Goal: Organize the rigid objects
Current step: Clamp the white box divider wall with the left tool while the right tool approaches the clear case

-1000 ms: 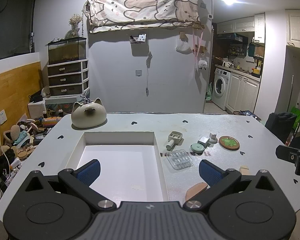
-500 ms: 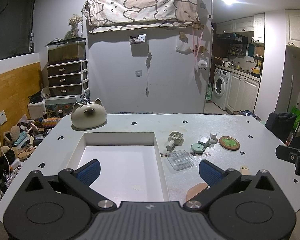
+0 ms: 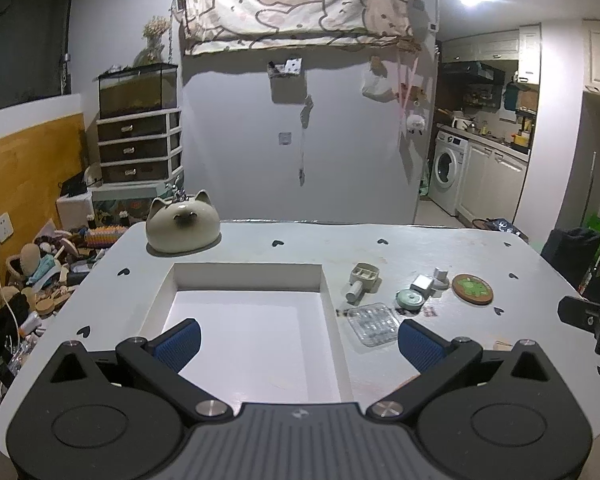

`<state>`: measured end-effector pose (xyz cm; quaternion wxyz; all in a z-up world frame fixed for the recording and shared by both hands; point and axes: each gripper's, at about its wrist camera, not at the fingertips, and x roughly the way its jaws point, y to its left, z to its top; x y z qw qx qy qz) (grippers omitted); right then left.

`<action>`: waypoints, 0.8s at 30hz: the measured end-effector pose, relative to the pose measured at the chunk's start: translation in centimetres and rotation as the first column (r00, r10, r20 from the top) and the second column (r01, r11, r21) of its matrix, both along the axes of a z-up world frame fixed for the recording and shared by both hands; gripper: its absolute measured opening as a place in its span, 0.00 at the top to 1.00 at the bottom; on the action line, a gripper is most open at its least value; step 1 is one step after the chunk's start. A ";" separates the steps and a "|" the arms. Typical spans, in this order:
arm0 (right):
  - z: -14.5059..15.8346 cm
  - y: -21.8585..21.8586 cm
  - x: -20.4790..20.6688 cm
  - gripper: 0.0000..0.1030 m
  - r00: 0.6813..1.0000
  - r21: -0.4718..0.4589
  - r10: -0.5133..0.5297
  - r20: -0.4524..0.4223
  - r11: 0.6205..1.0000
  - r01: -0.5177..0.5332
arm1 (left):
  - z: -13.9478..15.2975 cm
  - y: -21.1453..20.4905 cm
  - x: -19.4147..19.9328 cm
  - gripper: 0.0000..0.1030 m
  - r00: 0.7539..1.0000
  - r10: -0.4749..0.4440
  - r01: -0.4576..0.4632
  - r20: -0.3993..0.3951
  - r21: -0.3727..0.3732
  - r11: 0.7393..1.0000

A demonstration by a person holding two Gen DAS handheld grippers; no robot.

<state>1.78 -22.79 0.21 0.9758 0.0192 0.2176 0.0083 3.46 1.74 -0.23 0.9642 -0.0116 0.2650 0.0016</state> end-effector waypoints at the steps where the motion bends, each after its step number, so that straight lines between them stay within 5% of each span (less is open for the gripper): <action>1: 0.0 0.2 0.3 0.00 1.000 0.000 0.001 -0.002 1.000 -0.001 | 0.0 0.3 0.3 0.00 1.000 0.004 -0.004 -0.005 -0.002 1.000; 11: -0.6 3.0 4.4 0.00 0.999 0.017 0.015 -0.031 1.000 -0.014 | -0.8 5.7 4.6 0.00 0.990 0.124 -0.125 -0.069 -0.017 0.992; 24: -2.0 7.9 9.6 0.00 0.997 0.033 0.021 -0.076 0.999 -0.018 | -5.1 13.9 10.6 0.00 0.947 0.251 -0.249 -0.200 0.037 0.968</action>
